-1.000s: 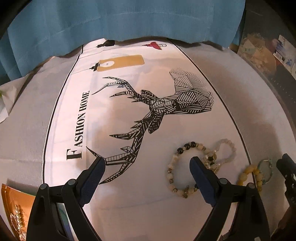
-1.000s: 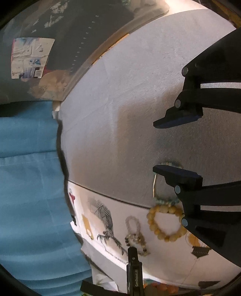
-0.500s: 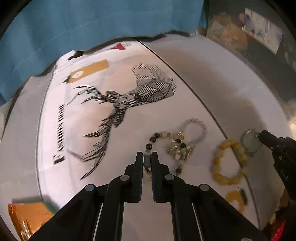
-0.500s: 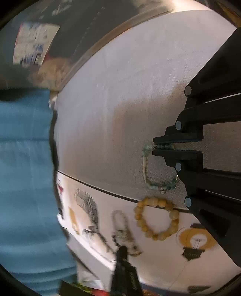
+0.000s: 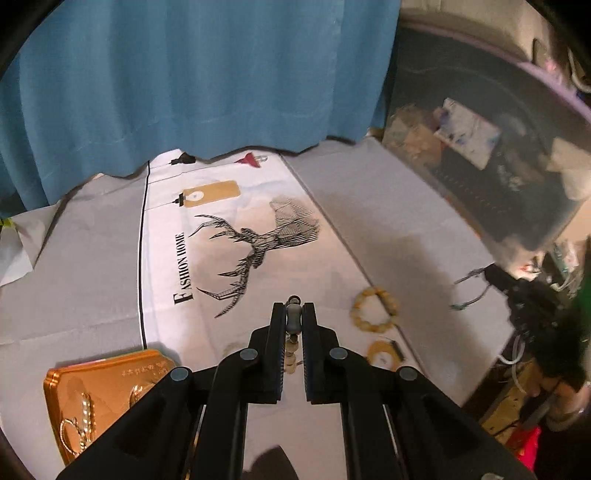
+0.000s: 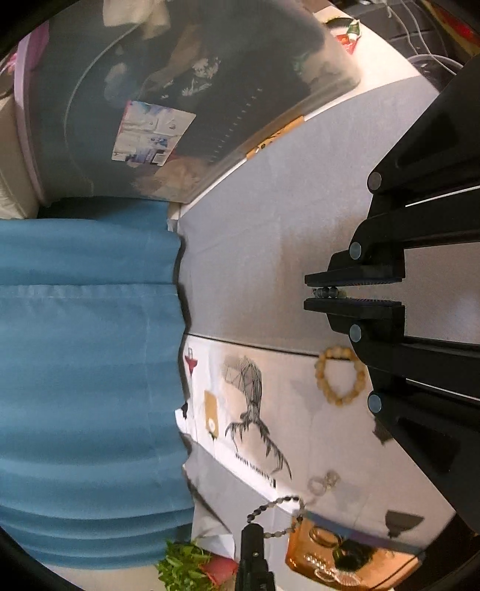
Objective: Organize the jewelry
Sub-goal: 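Carry both held bracelets over the copper tray with both tools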
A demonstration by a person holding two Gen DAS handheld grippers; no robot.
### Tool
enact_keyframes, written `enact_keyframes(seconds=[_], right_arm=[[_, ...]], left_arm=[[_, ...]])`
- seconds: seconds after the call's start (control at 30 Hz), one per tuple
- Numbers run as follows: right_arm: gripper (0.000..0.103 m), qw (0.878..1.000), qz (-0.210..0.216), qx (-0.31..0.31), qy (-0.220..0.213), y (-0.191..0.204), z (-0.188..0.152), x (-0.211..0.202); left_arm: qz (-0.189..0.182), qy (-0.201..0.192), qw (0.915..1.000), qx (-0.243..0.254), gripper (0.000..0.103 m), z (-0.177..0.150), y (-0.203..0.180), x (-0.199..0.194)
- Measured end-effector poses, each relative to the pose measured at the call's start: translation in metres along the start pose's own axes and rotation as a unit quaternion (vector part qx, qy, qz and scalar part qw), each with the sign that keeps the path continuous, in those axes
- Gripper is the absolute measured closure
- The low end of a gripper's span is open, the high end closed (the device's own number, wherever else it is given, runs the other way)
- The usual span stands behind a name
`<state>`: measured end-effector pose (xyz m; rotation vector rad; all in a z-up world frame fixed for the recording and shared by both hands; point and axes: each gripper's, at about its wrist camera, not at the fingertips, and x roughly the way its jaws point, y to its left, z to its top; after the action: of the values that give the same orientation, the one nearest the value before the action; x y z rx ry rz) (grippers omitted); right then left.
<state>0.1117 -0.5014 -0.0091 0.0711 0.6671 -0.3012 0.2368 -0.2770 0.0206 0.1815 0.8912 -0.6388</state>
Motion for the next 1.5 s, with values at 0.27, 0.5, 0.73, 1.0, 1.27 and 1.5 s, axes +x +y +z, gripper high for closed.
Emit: enact_keyframes(seconds=[0.27, 0.5, 0.73, 1.0, 1.27, 1.5], right_arm=[[0.097, 1.0, 0.007, 0.009, 0.002, 0.003, -0.012, -0.035], [0.097, 1.0, 0.02, -0.013, -0.011, 0.024, -0.025, -0.084], [0.097, 0.997, 0.057, -0.05, -0.026, 0.073, -0.05, -0.148], [0.097, 0.987, 0.12, -0.105, -0.026, 0.143, -0.091, -0.204], [0.097, 0.975, 0.16, -0.153, -0.024, 0.194, -0.115, -0.23], [0.097, 0.967, 0.181, -0.18, -0.02, 0.227, -0.113, -0.225]], left_arm=[[0.003, -0.014, 0.9999, 0.008, 0.097, -0.012, -0.014, -0.04], [0.0, -0.028, 0.9996, -0.009, 0.097, -0.054, -0.011, -0.087], [-0.001, -0.046, 0.9982, -0.038, 0.097, -0.114, 0.005, -0.149], [0.005, -0.078, 0.9943, -0.072, 0.097, -0.181, 0.028, -0.216], [0.026, -0.097, 0.9885, -0.112, 0.097, -0.224, 0.058, -0.252], [0.042, -0.104, 0.9837, -0.141, 0.097, -0.235, 0.089, -0.258]])
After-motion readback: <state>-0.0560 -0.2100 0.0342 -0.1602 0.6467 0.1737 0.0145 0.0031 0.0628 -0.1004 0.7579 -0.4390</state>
